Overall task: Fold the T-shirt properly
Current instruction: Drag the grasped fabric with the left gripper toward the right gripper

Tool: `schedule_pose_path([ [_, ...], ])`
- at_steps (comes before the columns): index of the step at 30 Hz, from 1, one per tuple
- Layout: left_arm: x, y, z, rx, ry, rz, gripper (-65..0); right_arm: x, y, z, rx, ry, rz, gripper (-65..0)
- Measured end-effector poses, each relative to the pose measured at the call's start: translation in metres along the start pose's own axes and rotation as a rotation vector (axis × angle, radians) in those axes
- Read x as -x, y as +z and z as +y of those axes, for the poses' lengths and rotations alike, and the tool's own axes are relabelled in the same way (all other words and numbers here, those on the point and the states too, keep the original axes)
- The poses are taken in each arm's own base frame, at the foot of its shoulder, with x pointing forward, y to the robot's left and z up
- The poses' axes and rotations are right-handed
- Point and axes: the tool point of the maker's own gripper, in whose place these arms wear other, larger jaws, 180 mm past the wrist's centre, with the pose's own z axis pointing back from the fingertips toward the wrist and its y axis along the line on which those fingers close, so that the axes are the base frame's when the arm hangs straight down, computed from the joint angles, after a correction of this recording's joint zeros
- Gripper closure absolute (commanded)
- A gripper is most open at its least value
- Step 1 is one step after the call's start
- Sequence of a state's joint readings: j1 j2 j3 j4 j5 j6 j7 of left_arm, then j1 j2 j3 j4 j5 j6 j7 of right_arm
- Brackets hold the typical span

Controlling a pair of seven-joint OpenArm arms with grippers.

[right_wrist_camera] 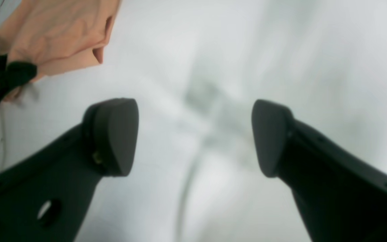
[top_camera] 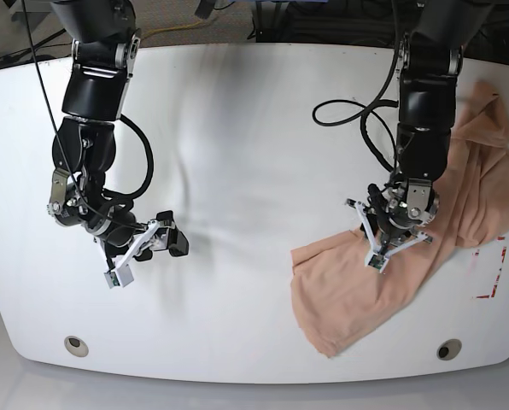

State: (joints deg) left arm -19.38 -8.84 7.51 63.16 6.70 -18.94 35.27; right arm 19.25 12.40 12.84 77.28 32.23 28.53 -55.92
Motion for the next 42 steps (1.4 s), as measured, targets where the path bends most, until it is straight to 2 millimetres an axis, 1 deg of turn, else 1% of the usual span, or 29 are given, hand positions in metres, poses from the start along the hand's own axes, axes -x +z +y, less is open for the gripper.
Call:
schedule_pose_path([
  [2, 0.0, 0.004, -0.024, 0.031, -0.057, -0.016, -10.0, 0.001, 0.0, 0.0, 0.001, -0.001, 0.003, -50.7],
  [6, -0.013, 0.017, -0.074, 0.101, -0.163, -0.084, -10.0, 0.004, 0.003, -0.005, 0.009, -0.002, 0.005, -50.7],
  [8, -0.012, 0.024, -0.1, 0.149, -0.209, -0.098, -10.0, 0.006, 0.007, -0.01, 0.014, -0.024, -0.003, -50.7],
  [11, -0.007, 0.036, -0.129, 0.199, -0.244, -0.104, -10.0, 0.008, 0.014, -0.016, 0.004, -0.079, -0.011, -50.7],
  [12, -0.005, 0.041, -0.138, 0.211, -0.256, -0.106, -10.0, 0.008, 0.018, -0.017, -0.006, -0.102, -0.022, -50.9],
  [15, 0.001, 0.054, -0.153, 0.225, -0.29, -0.086, -10.0, 0.005, 0.021, -0.012, -0.053, -0.14, -0.059, -50.9],
  [20, 0.013, 0.074, -0.181, 0.279, -0.299, -0.087, -10.0, 0.013, 0.021, -0.011, -0.061, -0.146, -0.043, -50.9],
  [23, 0.019, 0.082, -0.188, 0.294, -0.295, -0.083, -10.1, 0.02, 0.022, -0.014, -0.053, -0.155, -0.031, -50.9],
  [27, 0.017, 0.092, -0.187, 0.284, -0.296, -0.089, -10.1, 0.034, 0.02, -0.016, -0.053, -0.183, -0.003, -50.9],
  [32, 0.012, 0.103, -0.184, 0.266, -0.303, -0.089, -10.1, 0.068, 0.005, -0.017, -0.066, -0.273, 0.07, -50.9],
  [34, 0.013, 0.105, -0.182, 0.26, -0.307, -0.073, -10.1, 0.076, 0.002, -0.016, -0.07, -0.291, 0.088, -50.9],
  [36, 0.012, 0.107, -0.181, 0.254, -0.309, -0.068, -10.1, 0.079, 0.0, -0.013, -0.077, -0.299, 0.092, -50.9],
  [38, 0.011, 0.109, -0.179, 0.249, -0.311, -0.067, -10.1, 0.077, -0.003, -0.009, -0.087, -0.303, 0.084, -50.9],
  [42, 0.006, 0.113, -0.179, 0.245, -0.312, -0.084, -10.4, 0.076, -0.011, 0.005, -0.116, -0.318, 0.074, -50.9],
])
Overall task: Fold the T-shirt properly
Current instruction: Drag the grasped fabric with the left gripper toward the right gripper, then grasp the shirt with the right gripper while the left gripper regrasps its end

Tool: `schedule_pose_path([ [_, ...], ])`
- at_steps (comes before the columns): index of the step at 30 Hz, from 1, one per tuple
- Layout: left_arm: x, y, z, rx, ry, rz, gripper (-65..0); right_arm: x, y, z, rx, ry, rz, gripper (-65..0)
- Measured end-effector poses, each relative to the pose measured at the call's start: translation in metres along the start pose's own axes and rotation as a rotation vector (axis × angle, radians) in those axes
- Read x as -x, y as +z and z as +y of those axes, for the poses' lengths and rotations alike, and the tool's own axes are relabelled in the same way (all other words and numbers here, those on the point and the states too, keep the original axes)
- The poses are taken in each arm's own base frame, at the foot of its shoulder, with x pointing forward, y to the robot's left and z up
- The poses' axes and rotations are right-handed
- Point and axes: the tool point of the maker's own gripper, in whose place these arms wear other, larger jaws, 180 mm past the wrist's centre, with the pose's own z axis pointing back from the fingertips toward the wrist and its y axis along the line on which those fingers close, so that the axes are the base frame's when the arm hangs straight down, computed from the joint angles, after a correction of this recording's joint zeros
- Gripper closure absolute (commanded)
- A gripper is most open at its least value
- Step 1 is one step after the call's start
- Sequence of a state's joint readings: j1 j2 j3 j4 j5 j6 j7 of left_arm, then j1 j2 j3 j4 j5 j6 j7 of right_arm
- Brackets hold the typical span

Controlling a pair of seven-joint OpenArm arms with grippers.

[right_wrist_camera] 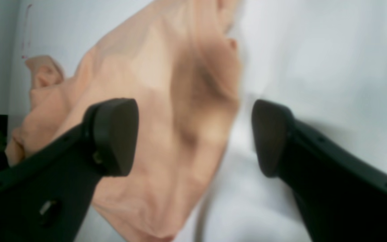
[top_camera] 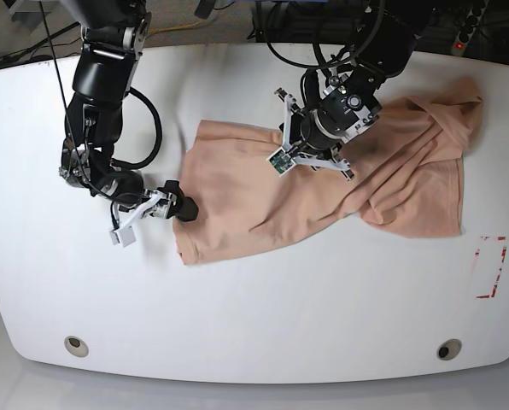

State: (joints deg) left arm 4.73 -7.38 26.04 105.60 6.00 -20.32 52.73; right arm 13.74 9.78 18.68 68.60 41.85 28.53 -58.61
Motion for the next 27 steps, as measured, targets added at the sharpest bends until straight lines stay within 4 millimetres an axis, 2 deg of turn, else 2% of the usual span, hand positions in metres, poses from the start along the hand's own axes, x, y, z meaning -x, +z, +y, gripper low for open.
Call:
schedule_pose_path([
  [2, 0.0, 0.0, 0.0, 0.0, 0.0, 0.0, -14.0, 0.003, -0.004, 0.004, -0.011, -0.006, 0.004, -50.9],
  [6, 0.008, 0.0, 0.001, -0.002, -0.002, 0.043, -32.1, 0.012, -0.008, -0.003, 0.011, -0.019, 0.033, -50.9],
  [9, 0.01, 0.0, 0.0, -0.001, -0.001, 0.051, -40.0, 0.011, -0.01, -0.007, 0.019, -0.03, 0.017, -50.9],
  [15, 0.007, 0.003, -0.003, 0.003, 0.001, 0.03, -40.3, 0.011, -0.014, -0.006, 0.039, -0.005, 0.016, -50.9],
  [20, -0.009, 0.014, -0.002, -0.007, -0.001, -0.027, -40.3, 0.011, -0.02, -0.003, 0.043, 0.004, 0.006, -48.7],
  [22, -0.013, 0.018, -0.001, -0.014, 0.001, -0.04, -40.3, 0.012, -0.021, -0.001, 0.04, 0.004, 0.007, -39.5],
  [26, -0.005, 0.025, 0.008, -0.041, 0.049, -0.037, -40.3, 0.017, -0.023, -0.003, 0.055, 0.002, 0.019, -11.3],
  [27, 0.0, 0.026, 0.013, -0.052, 0.058, -0.029, -40.3, 0.018, -0.023, -0.005, 0.062, 0.002, 0.018, -6.7],
])
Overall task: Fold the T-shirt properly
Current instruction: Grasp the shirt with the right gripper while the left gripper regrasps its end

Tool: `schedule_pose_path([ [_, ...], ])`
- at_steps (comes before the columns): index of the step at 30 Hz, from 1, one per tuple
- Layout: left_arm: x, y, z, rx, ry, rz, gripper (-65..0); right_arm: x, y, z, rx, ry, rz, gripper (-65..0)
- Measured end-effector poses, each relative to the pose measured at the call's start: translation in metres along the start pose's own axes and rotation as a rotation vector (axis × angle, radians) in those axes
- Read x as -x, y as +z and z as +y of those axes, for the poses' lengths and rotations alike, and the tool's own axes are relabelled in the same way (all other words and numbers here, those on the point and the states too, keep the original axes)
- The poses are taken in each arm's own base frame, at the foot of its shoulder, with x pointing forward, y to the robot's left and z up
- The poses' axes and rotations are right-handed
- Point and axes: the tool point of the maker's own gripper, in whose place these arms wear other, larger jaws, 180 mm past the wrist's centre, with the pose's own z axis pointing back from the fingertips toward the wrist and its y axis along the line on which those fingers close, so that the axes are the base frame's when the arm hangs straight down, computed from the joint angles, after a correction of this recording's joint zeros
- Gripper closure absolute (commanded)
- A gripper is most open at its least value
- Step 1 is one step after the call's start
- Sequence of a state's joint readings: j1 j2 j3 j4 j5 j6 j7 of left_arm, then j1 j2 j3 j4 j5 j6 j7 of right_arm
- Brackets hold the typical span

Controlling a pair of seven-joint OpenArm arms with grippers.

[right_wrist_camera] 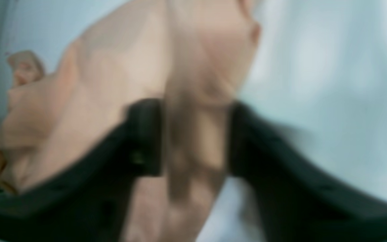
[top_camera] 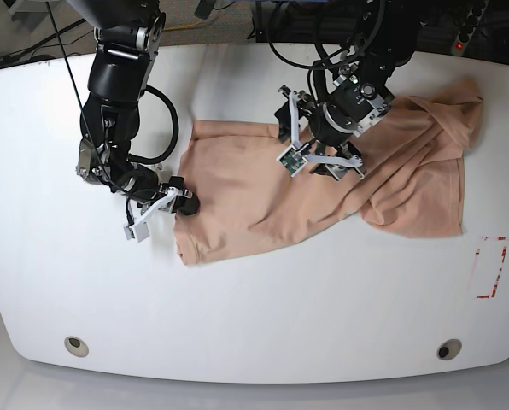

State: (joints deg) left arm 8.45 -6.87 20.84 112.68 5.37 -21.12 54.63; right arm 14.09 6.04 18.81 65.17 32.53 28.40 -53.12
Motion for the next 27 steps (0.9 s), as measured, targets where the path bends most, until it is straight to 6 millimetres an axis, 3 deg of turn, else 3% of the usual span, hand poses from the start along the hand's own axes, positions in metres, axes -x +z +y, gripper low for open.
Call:
schedule_pose_path([
  [2, 0.009, 0.003, 0.013, -0.008, 0.008, 0.013, -40.3, 0.003, 0.0, -0.002, 0.005, -0.001, 0.01, 0.0],
  [8, 0.039, 0.027, 0.09, -0.148, 0.289, -0.021, -41.0, 0.0, 0.0, -0.001, 0.004, 0.005, 0.005, 0.0],
  [11, 0.062, 0.041, 0.114, -0.204, 0.366, 0.006, -41.0, -0.002, 0.004, -0.001, 0.012, 0.021, 0.002, 0.0],
  [16, 0.094, 0.061, 0.133, -0.225, 0.456, 0.064, -41.0, -0.011, 0.01, 0.005, 0.009, 0.051, -0.026, 0.0],
  [19, 0.105, 0.076, 0.148, -0.253, 0.496, 0.038, -41.0, -0.01, 0.013, 0.004, 0.015, 0.058, -0.029, 0.0],
  [24, 0.145, 0.106, 0.164, -0.313, 0.556, 0.101, -41.0, -0.009, 0.014, 0.004, 0.021, 0.067, -0.028, 0.0],
  [27, 0.159, 0.12, 0.181, -0.356, 0.593, 0.097, -41.0, -0.01, 0.014, 0.004, 0.02, 0.069, -0.029, 0.0],
])
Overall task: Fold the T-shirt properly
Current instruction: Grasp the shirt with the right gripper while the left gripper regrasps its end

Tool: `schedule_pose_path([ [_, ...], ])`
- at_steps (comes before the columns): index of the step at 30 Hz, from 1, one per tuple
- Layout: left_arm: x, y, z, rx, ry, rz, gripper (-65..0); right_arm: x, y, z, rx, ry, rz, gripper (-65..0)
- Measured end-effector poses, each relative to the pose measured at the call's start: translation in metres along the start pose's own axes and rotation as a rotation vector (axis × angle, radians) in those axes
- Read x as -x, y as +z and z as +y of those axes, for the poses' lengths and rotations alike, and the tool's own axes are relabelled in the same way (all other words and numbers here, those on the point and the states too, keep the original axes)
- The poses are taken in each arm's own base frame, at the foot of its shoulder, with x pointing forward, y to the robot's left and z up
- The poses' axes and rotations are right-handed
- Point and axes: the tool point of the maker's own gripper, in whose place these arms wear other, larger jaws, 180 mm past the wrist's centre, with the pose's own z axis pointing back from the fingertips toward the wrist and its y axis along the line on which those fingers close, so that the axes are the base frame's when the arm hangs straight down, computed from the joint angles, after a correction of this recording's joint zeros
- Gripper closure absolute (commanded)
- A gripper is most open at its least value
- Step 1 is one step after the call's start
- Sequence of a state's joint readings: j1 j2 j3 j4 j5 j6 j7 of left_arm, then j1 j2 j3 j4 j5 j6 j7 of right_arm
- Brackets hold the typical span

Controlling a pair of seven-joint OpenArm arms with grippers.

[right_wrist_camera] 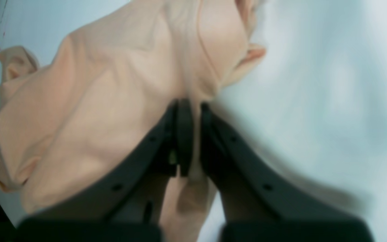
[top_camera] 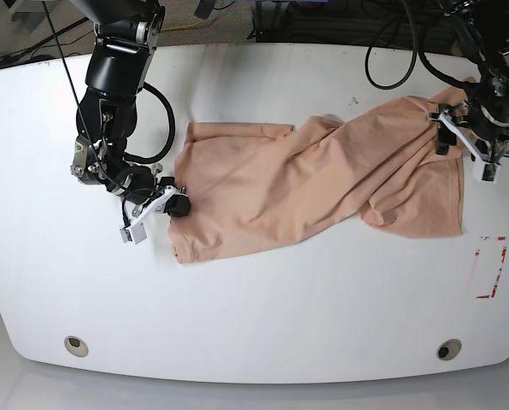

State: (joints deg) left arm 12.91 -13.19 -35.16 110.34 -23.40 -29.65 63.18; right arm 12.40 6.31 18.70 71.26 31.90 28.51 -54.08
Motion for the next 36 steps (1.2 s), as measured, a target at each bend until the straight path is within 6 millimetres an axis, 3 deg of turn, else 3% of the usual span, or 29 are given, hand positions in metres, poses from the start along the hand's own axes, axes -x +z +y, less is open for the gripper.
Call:
schedule_pose_path([
  [7, 0.028, -0.013, 0.042, -0.03, 0.11, 0.084, -41.0, 0.001, 0.0, 0.0, 0.0, 0.0, 0.002, 0.0],
  [10, 0.02, -0.021, 0.051, -0.023, 0.137, 0.068, -41.1, 0.003, -0.003, 0.004, -0.007, 0.018, 0.017, 0.0],
  [12, 0.018, -0.027, 0.052, -0.006, 0.164, 0.052, -41.1, 0.006, -0.005, 0.009, -0.018, 0.028, 0.027, 0.0],
  [18, 0.055, -0.045, 0.039, 0.063, 0.125, 0.19, -41.1, 0.01, -0.007, 0.012, -0.024, 0.032, 0.037, 0.0],
  [22, 0.054, -0.054, 0.029, 0.116, 0.148, 0.175, -41.0, 0.011, -0.007, 0.013, -0.027, 0.031, 0.036, 0.0],
  [32, 0.077, -0.052, 0.029, 0.118, 0.155, 0.225, -39.9, 0.01, -0.006, 0.012, -0.024, 0.029, 0.035, 0.0],
  [36, 0.083, -0.047, 0.029, 0.112, 0.142, 0.236, -25.4, 0.01, -0.006, 0.01, -0.019, 0.03, 0.035, 0.0],
])
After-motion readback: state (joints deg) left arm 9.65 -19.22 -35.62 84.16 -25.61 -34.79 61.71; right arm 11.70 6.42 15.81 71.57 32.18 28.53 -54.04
